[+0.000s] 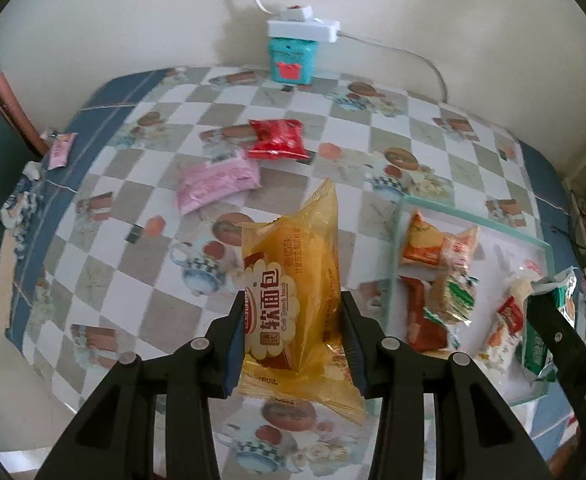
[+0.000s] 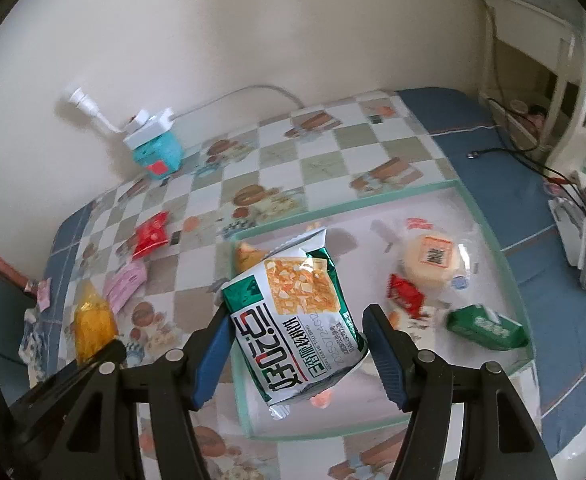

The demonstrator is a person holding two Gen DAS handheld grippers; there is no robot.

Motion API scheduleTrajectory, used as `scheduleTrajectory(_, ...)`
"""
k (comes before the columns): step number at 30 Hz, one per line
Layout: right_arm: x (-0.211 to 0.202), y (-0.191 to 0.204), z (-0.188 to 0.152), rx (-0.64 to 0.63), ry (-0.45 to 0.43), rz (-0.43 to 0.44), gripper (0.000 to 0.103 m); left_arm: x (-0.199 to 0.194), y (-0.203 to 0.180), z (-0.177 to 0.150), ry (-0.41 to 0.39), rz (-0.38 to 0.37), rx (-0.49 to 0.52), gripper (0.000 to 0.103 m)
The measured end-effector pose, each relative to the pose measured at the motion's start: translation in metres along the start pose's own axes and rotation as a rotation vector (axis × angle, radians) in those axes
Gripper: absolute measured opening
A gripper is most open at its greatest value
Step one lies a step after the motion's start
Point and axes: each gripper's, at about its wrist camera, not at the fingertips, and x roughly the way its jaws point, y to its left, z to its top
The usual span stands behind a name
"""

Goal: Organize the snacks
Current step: 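Carry both snacks over the white tray and open both tools to drop them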

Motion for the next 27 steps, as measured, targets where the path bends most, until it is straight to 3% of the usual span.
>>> scheduleTrajectory(10,-0.001,-0.045,0.011,0.082,-0.009,-0.075,0.068,0.002,-0.043,0.001,-0.008,-0.031,0.083,0.044)
scheduleTrajectory(19,0.016,-0.07,0.012,0.128,0.044,-0.135,0.068,0.018,-0.094,0.001,0.026,-0.098,0.169,0.045)
scheduleTrajectory(27,0.03,-0.081,0.01,0.135,0.09,-0.171,0.068,0.039,-0.112,0.009,0.08,-0.137,0.17,0.045)
